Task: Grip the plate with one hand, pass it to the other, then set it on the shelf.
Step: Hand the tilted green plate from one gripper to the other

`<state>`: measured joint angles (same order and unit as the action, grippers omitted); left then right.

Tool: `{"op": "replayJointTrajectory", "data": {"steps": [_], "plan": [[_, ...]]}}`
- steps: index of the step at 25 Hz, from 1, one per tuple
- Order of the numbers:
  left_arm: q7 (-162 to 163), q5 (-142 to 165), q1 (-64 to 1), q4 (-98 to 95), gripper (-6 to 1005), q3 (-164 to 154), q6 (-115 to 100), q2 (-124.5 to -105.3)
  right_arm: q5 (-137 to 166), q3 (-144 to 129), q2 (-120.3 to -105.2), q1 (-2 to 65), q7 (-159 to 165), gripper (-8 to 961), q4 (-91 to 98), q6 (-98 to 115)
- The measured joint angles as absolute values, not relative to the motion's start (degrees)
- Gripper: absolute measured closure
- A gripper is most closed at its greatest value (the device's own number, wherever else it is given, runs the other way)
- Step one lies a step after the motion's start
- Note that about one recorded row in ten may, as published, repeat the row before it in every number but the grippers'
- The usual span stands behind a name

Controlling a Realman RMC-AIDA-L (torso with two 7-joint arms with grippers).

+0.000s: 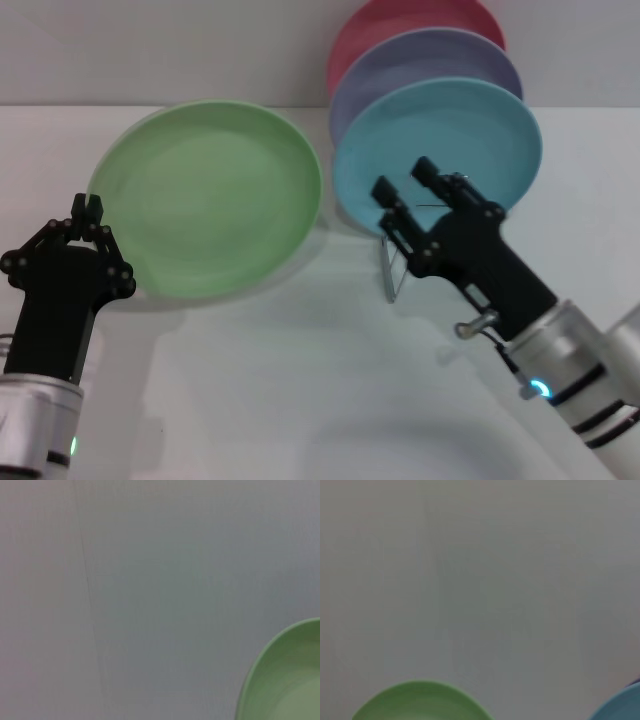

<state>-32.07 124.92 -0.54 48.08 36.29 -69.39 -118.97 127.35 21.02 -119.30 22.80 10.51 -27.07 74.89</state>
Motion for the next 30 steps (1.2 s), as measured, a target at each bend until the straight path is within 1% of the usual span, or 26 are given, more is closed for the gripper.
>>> {"op": "replayJointTrajectory", "data": {"steps": [8,17,30], "plan": [[-34.1,122.2,0.4,48.6,965,33.0,-71.9,-119.00,127.3,21.5,-119.27,24.1,5.3,441,-32.1,66.9],[-35.7,119.2,0.8,48.8,965,31.2,-72.4,-119.09,127.3,22.4,-119.30,24.7,1.5,460,-34.9,62.4],[-45.1,111.7,0.2,50.2,964,27.6,-75.2,-119.09,127.3,24.9,-119.28,29.4,1.4,487,-34.6,54.5]]}}
